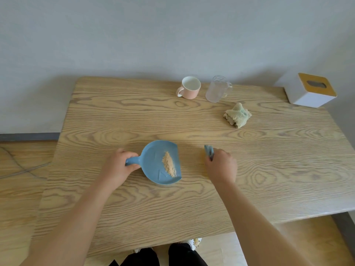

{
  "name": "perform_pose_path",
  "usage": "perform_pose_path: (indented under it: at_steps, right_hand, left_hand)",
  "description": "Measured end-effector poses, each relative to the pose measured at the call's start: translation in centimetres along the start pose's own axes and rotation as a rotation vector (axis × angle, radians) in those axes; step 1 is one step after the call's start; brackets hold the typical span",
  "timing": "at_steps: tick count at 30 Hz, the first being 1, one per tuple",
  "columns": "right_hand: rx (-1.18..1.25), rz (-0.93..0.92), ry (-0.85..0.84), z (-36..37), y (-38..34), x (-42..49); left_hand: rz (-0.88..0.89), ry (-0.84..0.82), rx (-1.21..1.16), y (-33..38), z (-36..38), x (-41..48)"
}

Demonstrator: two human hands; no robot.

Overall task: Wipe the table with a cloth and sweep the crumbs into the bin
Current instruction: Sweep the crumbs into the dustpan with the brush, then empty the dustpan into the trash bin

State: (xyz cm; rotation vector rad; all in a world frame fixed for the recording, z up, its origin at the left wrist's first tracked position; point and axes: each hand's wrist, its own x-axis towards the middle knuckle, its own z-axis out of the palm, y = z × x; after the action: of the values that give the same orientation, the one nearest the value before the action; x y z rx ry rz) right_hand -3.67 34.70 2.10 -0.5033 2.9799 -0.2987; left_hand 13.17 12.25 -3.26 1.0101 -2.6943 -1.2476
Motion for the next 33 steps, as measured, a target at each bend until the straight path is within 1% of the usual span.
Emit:
perform_pose_path:
  at_steps: [2,4,6,9,13,17,21,26,29,33]
  right_hand:
    - [0.087,-0.082,-0.110,0.8,-2.1,-0.9]
    - [0.253,-0.067,-0.169,0.7,-4.0,-1.2]
    - [0.421,0.026,-0.133,-0.1,-4.5,-1.0]
    - [0.497,0.131,-0.022,-1.8,-2.7,-0.4]
    - [0.613,0.351,0.091,-4.1,1.6,0.0]
    - [0.623,0.503,0.194,-6.3,6.4,-0.3]
    - [0.761,0.552,0.265,-8.3,12.0,-0.5]
    - [0.876,0.609,0.399,-11.2,19.4,-1.2]
    - [0.973,0.659,0.485,-13.8,26.1,-2.1]
    - [1.066,0.698,0.577,-16.5,34.4,-3.1]
  left_hand:
    - [-0.009,-0.002,0.021,0.7,0.5,0.2]
    - [-0.004,-0.006,0.042,1.1,0.8,0.3]
    - [-0.009,-0.017,0.029,1.1,1.0,0.6]
    - [-0.008,-0.049,-0.019,1.5,1.5,0.8]
    - [0.056,-0.095,-0.101,4.5,3.4,1.6]
    - [0.160,-0.123,-0.119,9.0,5.6,2.7]
    - [0.180,-0.149,-0.148,14.2,8.5,2.4]
    - [0.161,-0.192,-0.295,20.2,13.2,0.7]
    - [0.172,-0.217,-0.372,25.5,18.0,-1.4]
    - [0.135,-0.250,-0.491,32.1,25.0,-3.7]
